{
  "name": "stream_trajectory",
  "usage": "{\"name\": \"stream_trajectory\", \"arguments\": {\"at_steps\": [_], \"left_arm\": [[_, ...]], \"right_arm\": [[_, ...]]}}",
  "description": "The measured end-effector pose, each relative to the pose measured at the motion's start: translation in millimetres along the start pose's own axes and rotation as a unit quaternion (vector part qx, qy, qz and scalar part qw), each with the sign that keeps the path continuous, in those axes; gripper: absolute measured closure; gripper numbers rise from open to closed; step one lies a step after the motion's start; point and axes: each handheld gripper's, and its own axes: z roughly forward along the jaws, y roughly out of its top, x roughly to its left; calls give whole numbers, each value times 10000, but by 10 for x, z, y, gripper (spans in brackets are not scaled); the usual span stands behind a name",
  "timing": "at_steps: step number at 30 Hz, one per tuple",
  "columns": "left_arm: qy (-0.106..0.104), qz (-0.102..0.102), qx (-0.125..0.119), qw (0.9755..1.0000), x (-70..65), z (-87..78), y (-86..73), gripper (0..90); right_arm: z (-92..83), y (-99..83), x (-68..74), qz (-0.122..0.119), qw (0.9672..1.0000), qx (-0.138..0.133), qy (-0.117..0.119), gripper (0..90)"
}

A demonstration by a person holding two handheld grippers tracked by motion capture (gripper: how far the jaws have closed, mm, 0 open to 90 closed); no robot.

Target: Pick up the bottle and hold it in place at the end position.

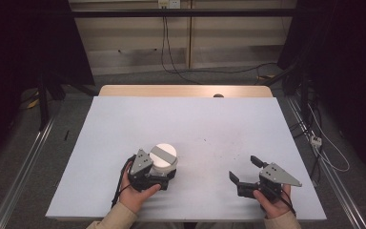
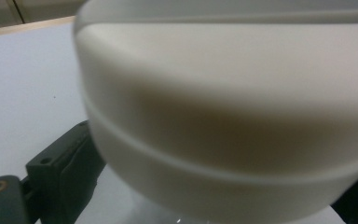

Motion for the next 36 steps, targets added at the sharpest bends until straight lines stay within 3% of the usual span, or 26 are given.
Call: {"name": "stream_trajectory", "arguments": {"at_steps": [10, 15, 17, 21, 29, 32, 36], "left_arm": [[304, -100, -120, 9994, -70, 59, 10, 68], [359, -120, -168, 9991, -84, 71, 12, 99], [342, -175, -198, 9991, -81, 78, 9, 119], [308, -96, -254, 9992, -83, 72, 17, 174], [228, -110, -266, 9993, -53, 71, 26, 180], [73, -151, -338, 9993, -33, 74, 40, 181], [-14, -51, -431, 9991, -23, 71, 73, 182]], "right_arm": [[-5, 1, -7, -5, 10000, -20, -1, 52], [-9, 4, -4, -10, 10000, -29, 1, 53], [-8, 3, -5, -12, 10000, -29, 1, 52], [-8, 3, -8, -8, 10000, -30, 4, 53], [-10, 4, -10, 8, 10000, -45, 8, 53], [-11, 5, -13, 18, 10000, -47, -1, 53], [-11, 6, -15, 19, 10000, -55, -2, 53]]}}
